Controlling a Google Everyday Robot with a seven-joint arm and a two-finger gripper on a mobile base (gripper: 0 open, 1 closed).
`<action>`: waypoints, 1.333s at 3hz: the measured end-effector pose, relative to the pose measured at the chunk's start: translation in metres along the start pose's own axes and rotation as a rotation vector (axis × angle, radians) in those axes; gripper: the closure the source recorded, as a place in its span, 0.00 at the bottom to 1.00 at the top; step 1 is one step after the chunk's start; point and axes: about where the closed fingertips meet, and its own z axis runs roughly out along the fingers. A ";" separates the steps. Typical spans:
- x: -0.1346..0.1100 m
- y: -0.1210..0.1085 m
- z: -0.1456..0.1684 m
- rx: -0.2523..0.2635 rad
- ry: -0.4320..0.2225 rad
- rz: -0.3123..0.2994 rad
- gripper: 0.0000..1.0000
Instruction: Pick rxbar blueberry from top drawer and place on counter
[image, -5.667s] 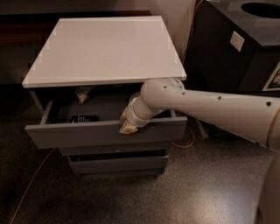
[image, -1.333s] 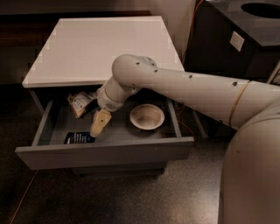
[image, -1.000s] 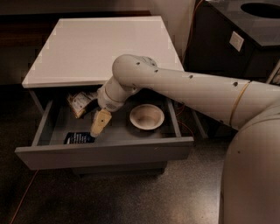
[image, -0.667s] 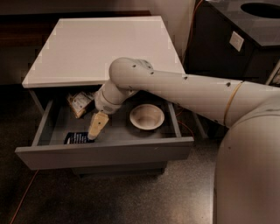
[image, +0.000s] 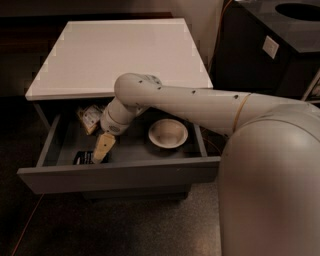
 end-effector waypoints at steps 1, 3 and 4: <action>0.002 0.009 0.021 -0.035 0.014 0.015 0.00; 0.005 0.015 0.033 -0.055 0.035 0.021 0.00; 0.002 0.016 0.033 -0.061 0.041 0.019 0.00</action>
Offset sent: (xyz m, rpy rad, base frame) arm -0.0233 0.0190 -0.0598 -0.0719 0.1050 0.0059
